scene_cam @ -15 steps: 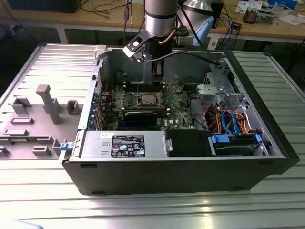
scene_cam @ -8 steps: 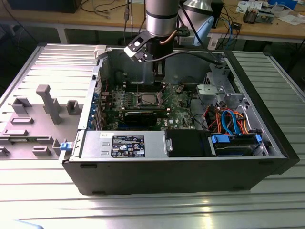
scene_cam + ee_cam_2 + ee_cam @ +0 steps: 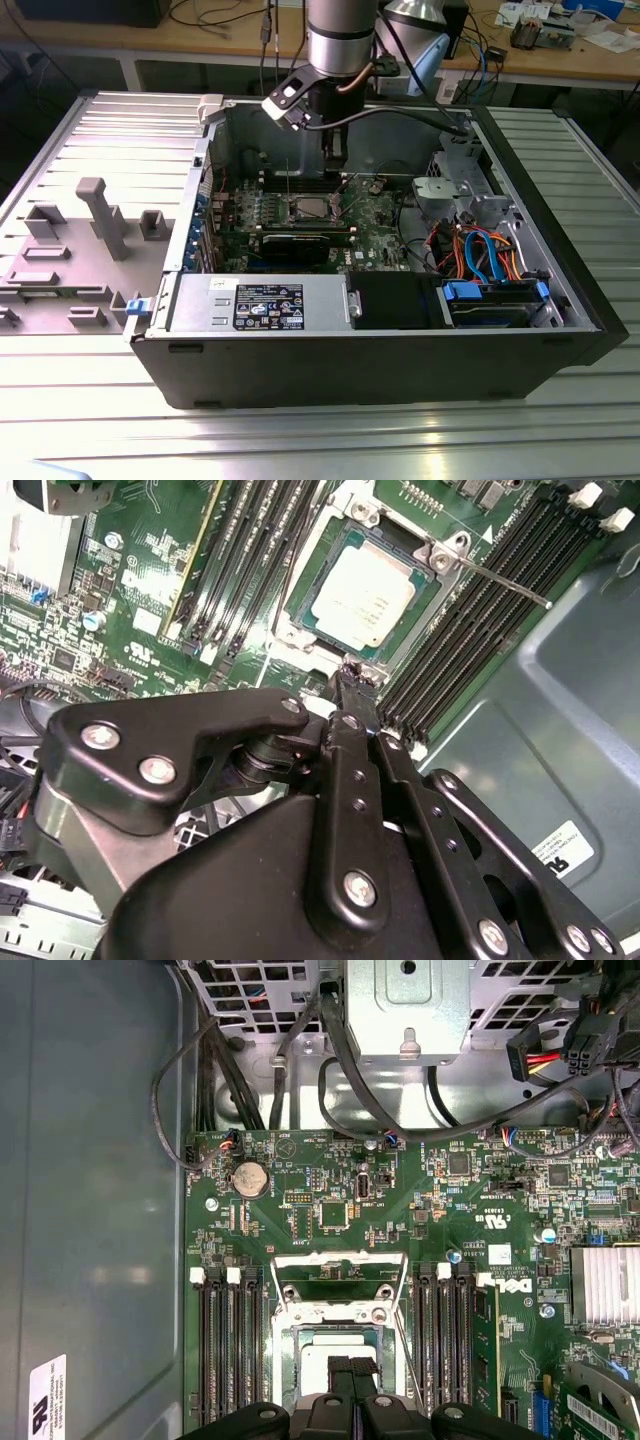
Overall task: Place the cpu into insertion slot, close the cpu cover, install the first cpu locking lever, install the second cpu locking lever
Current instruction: 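Close the cpu cover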
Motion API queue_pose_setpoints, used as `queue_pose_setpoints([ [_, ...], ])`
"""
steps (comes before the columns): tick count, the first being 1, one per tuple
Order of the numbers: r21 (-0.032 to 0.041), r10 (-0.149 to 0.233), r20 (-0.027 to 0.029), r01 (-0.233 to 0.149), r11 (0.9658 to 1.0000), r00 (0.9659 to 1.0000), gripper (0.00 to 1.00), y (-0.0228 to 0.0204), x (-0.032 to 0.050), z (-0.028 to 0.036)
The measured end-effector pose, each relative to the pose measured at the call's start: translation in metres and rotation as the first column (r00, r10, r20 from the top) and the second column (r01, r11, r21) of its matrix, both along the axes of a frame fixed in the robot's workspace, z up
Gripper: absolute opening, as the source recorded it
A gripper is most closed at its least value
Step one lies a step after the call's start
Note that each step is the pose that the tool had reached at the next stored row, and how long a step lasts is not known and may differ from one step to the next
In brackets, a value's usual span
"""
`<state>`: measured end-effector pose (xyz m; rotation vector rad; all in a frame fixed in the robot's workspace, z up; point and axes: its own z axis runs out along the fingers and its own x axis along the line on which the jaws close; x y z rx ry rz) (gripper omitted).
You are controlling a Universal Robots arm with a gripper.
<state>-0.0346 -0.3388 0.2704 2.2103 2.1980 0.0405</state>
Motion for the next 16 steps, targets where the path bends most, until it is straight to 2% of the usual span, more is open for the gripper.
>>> queue_pose_setpoints([
  [16,0.0,0.0,0.0,0.0,1.0,1.0,0.11,0.0,0.0022,0.0],
])
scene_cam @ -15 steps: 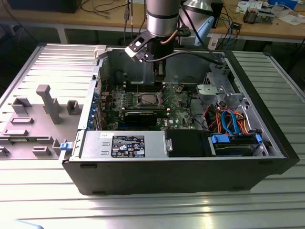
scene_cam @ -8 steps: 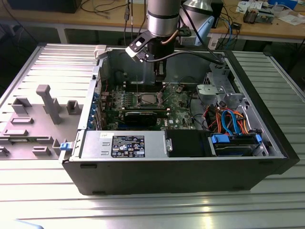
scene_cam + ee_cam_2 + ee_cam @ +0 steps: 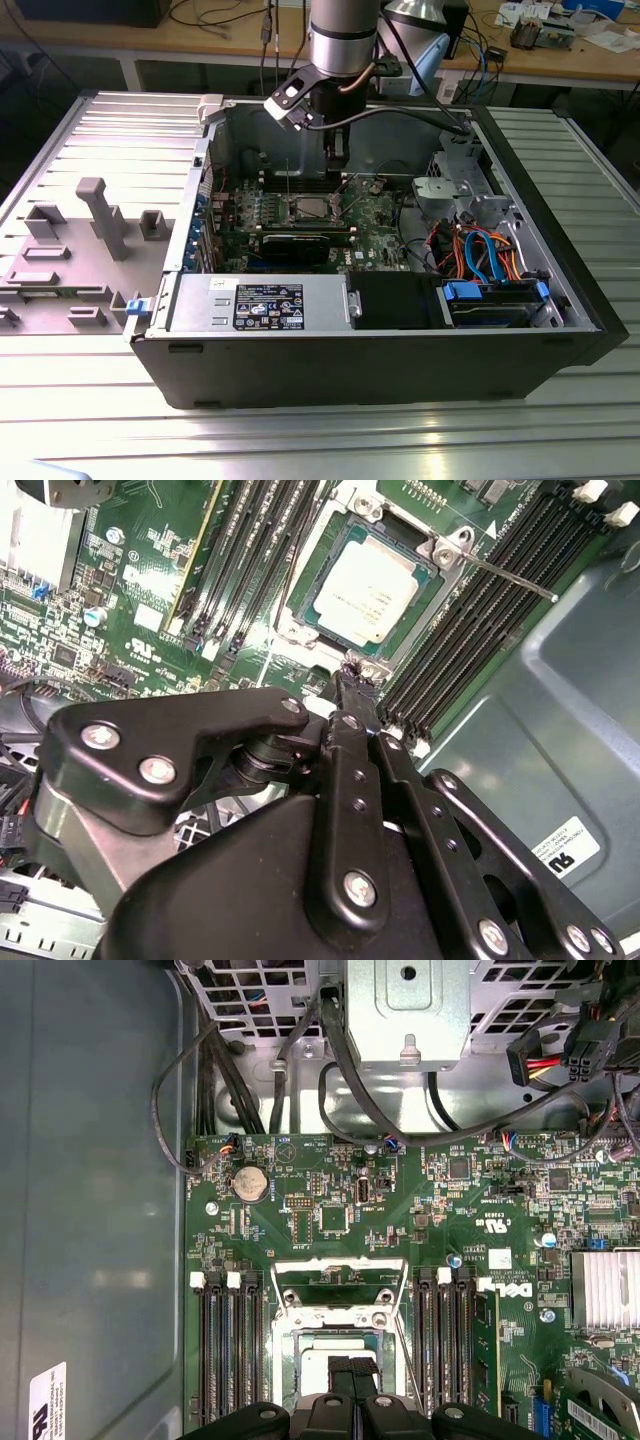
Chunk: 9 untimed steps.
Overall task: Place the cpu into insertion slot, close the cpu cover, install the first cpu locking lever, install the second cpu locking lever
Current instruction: 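Close the cpu cover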
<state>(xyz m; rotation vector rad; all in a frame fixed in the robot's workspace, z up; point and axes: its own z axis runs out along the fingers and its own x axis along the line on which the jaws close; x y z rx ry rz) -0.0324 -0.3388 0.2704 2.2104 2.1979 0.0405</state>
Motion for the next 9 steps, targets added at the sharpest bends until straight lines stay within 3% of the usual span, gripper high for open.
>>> queue_pose_setpoints([
  [3,0.0,0.0,0.0,0.0,1.0,1.0,0.11,0.0001,0.0001,0.0015],
  [7,0.0,0.0,0.0,0.0,1.0,1.0,0.11,0.0,0.0,0.0096],
  [9,-0.0003,0.0,0.0,0.0,1.0,1.0,0.11,0.0,0.0009,0.0097],
])
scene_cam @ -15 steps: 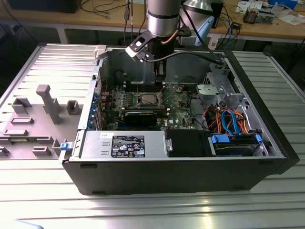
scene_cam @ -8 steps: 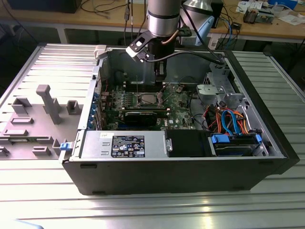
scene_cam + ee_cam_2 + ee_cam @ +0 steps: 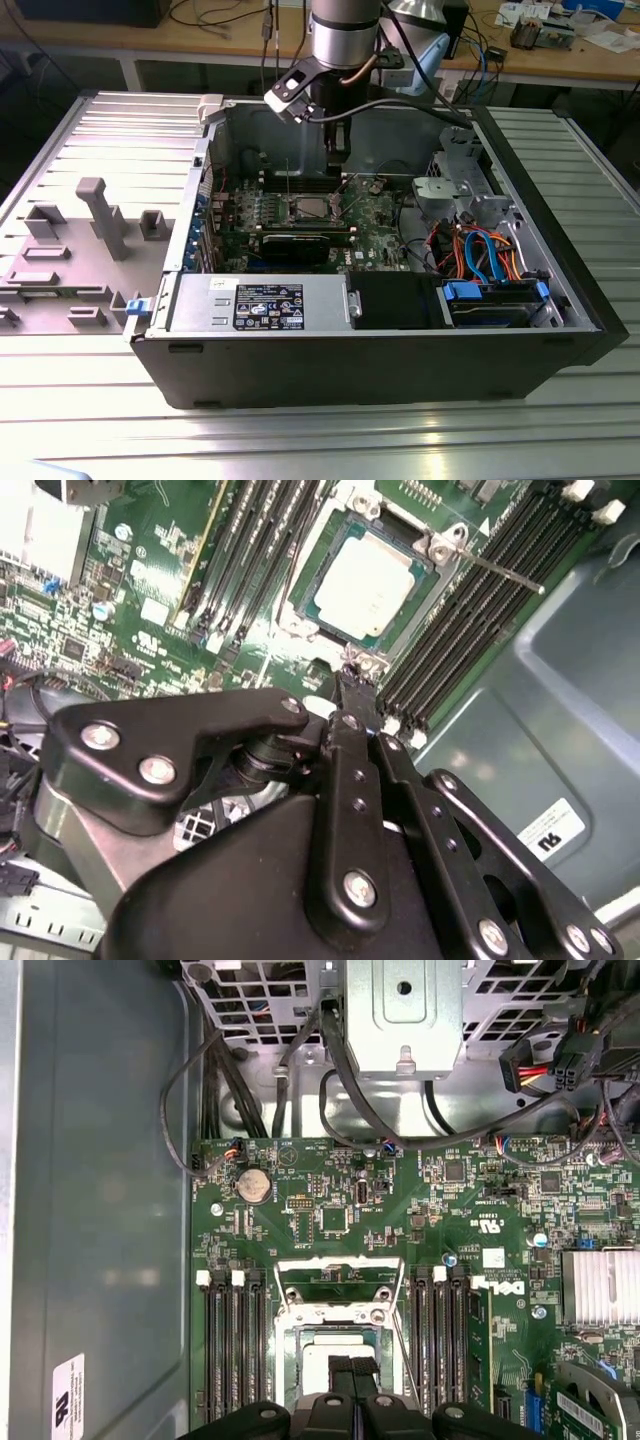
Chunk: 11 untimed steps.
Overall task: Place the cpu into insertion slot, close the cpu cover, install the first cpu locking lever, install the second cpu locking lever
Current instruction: 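Close the cpu cover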
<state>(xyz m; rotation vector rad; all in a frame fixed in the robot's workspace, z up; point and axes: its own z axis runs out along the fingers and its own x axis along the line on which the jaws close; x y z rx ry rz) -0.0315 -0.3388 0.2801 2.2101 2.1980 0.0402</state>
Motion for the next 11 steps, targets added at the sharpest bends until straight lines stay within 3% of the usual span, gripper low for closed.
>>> queue_pose_setpoints([
  [11,0.0,0.0,0.0,0.0,1.0,1.0,0.11,0.0,0.0049,0.0],
])
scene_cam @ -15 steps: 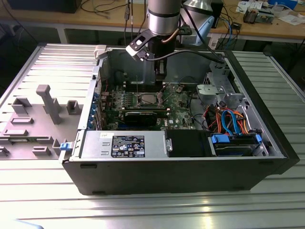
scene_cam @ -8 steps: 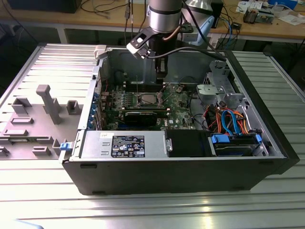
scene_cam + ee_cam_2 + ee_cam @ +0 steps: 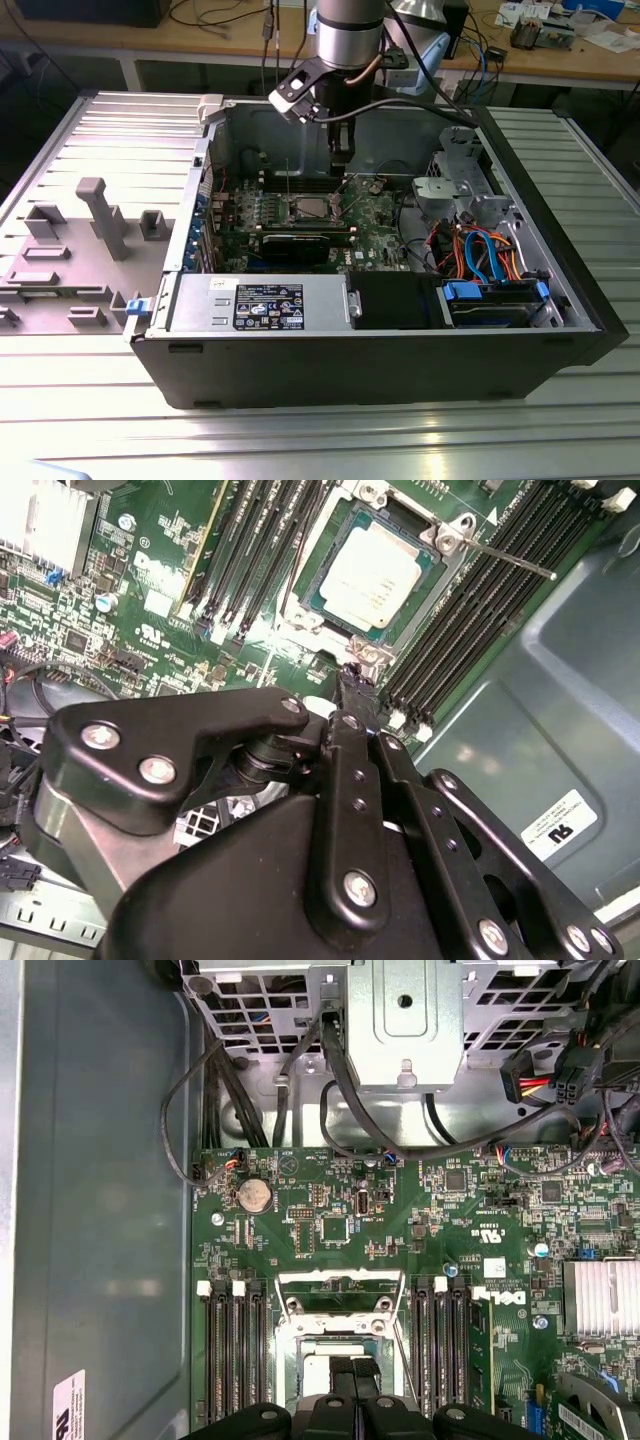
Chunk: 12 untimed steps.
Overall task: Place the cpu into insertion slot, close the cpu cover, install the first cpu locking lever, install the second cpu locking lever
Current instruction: 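Close the cpu cover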
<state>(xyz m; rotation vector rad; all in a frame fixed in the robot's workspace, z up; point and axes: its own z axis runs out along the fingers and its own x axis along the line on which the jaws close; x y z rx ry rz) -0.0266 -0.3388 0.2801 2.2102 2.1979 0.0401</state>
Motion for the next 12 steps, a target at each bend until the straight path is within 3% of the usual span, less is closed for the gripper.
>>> queue_pose_setpoints([
  [2,0.0,0.0,-0.0007,0.0,1.0,1.0,0.11,0.0,0.0003,0.0],
  [3,0.0001,0.0,-0.0041,0.0,1.0,1.0,0.11,0.0001,0.001,-0.0001],
  [5,0.0,0.0,-0.0123,0.0,1.0,0.9999,0.11,0.0,0.0026,0.0],
  [7,0.0,0.0,-0.0261,0.0,1.0,0.9997,0.11,0.0,0.0052,0.0],
  [8,-0.0003,0.0,-0.0297,0.0,1.0,0.9996,0.11,0.0,0.0058,0.0001],
  [12,0.0,0.0,-0.0317,0.0,1.0,0.9995,0.11,0.0,0.0059,0.0],
])
